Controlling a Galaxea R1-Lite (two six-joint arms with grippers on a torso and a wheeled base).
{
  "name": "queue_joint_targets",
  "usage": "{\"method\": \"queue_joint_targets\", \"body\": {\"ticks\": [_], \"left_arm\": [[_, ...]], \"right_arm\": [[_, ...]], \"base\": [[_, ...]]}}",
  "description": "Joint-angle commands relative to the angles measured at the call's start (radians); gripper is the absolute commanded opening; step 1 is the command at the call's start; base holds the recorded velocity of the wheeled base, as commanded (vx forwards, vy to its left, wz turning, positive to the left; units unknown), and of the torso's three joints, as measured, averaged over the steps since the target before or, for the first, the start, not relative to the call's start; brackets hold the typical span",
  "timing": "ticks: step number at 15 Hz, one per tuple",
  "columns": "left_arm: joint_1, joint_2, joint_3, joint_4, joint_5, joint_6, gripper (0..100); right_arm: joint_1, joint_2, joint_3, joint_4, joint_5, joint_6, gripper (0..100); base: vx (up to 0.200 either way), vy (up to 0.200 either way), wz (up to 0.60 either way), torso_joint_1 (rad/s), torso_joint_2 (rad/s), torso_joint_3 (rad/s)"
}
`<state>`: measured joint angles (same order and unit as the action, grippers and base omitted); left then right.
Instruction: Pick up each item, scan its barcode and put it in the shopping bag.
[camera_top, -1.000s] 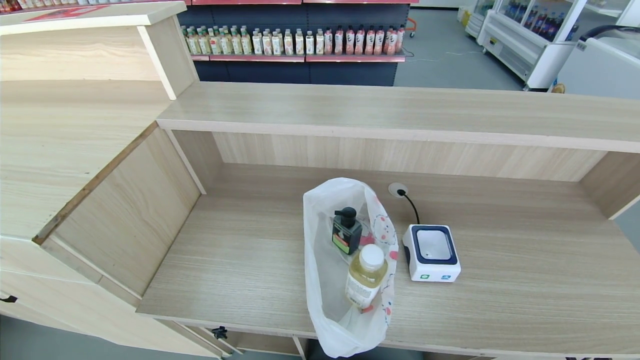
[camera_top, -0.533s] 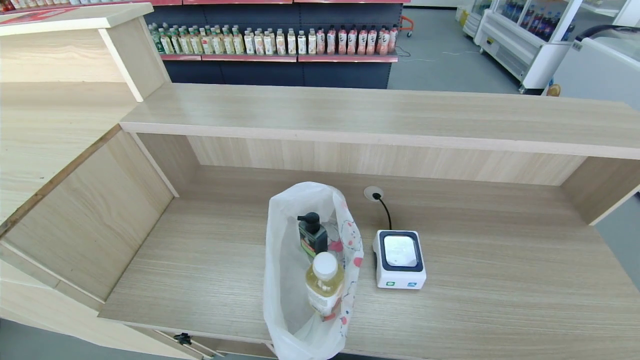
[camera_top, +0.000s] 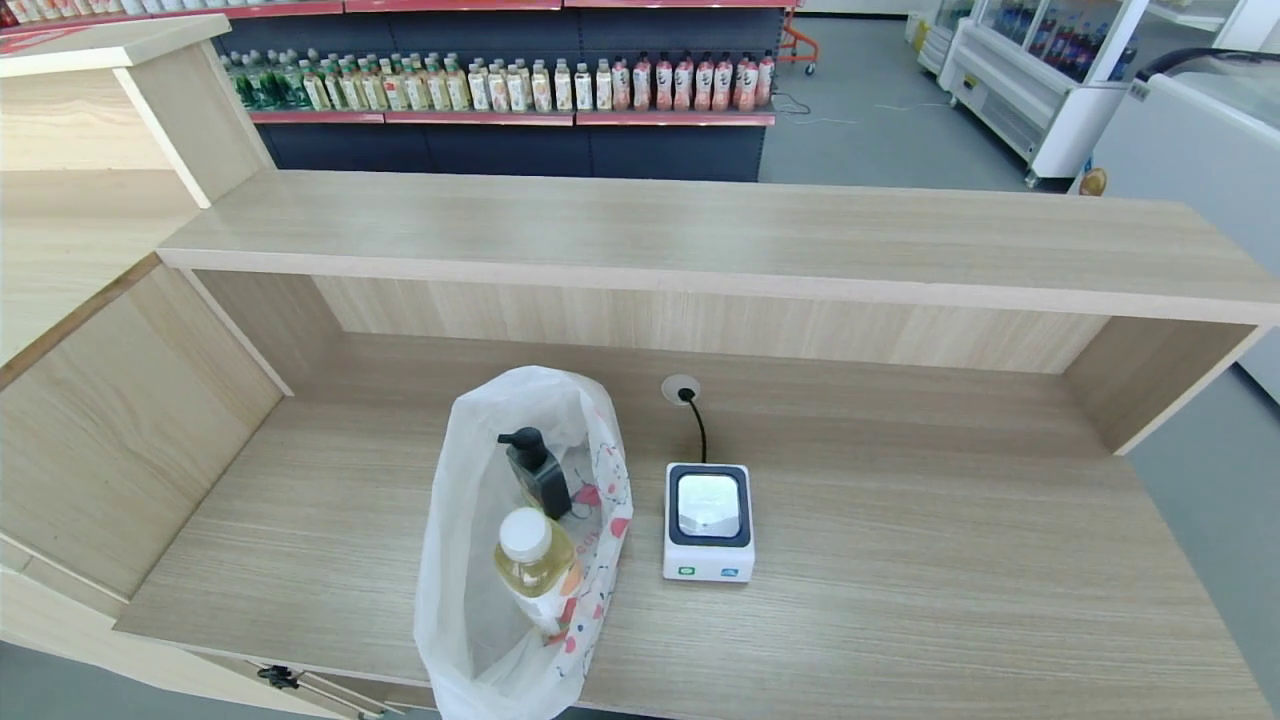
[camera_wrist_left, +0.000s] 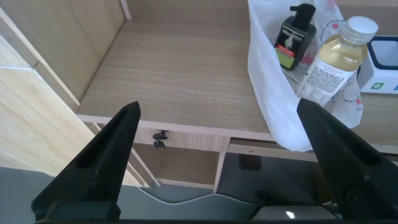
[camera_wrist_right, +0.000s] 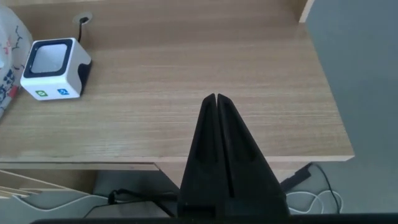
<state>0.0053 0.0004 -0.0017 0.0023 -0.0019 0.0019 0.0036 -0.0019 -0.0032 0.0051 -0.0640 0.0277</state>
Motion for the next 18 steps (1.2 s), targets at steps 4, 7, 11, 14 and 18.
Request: {"method": "queue_joint_targets", "body": {"ticks": [4,7,11,14,18], "left_arm": [[-0.001,0.0,0.0,0.001,0.002,-0.002,100],[-0.001,0.0,0.0,0.001,0.002,-0.002,100],[-0.001,0.0,0.0,0.001,0.002,-0.002,100],[-0.001,0.0,0.0,0.001,0.002,-0.002,100],[-0.001,0.0,0.0,0.001,0.002,-0.002,100]], "right_arm": [[-0.002,0.002,0.0,0.001,0.0,0.0,0],[-0.002,0.002,0.0,-0.001,0.0,0.0,0],[-0.002,0.002,0.0,-0.001,0.001,0.0,0],[-0.002,0.002,0.0,-0.001,0.0,0.0,0],[-0.002,0.002,0.0,-0.001,0.0,0.0,0]], "base": [[0.1,0.0,0.0,0.001,0.0,0.001],[0.0,0.0,0.0,0.0,0.0,0.0],[0.0,0.0,0.0,0.0,0.0,0.0],[0.0,0.0,0.0,0.0,0.0,0.0],[0.0,0.0,0.0,0.0,0.0,0.0]]}}
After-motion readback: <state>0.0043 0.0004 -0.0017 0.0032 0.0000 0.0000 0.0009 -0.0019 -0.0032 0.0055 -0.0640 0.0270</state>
